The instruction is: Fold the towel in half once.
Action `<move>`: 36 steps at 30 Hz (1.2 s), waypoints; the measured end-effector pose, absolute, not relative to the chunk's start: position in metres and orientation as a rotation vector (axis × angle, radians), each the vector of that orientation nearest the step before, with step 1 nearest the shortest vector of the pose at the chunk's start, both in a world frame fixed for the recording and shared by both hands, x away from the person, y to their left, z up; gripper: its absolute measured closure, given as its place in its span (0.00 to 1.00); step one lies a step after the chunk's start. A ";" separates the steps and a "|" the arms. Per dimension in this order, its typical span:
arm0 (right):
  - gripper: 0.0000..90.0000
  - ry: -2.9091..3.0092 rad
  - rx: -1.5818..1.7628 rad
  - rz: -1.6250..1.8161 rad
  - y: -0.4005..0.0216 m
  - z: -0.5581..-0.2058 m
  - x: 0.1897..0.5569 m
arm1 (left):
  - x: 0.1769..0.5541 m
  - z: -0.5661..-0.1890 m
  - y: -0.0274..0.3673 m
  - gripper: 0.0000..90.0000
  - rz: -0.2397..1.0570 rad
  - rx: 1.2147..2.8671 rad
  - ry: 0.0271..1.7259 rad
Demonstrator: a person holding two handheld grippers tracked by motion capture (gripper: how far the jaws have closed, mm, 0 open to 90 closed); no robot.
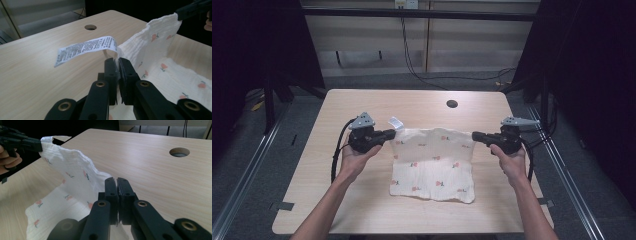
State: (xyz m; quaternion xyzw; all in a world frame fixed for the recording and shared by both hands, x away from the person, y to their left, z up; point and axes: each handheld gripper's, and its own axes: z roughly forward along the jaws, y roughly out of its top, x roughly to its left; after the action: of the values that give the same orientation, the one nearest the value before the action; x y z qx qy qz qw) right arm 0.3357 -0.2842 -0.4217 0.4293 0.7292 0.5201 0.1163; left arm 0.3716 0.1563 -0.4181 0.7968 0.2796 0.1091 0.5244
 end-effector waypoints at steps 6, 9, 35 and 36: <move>0.97 2.155 1.210 1.521 -0.283 -0.413 0.319 | 0.361 -0.412 0.159 0.95 0.260 1.917 0.607; 0.97 2.165 1.203 1.509 -0.282 -0.413 0.314 | 0.357 -0.412 0.161 0.95 0.260 1.921 0.596; 0.97 2.283 1.168 1.409 -0.274 -0.438 0.275 | 0.324 -0.438 0.167 0.95 0.210 2.063 0.584; 0.97 2.313 1.168 1.382 -0.272 -0.443 0.273 | 0.322 -0.441 0.167 0.95 0.196 2.078 0.578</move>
State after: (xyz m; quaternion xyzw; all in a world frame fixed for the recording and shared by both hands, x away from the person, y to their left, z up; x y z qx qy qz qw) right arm 0.2730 -0.2717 -0.4432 0.3957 0.7836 0.4680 0.1021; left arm 0.3215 0.1670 -0.4415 0.8475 0.2357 0.0798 0.4689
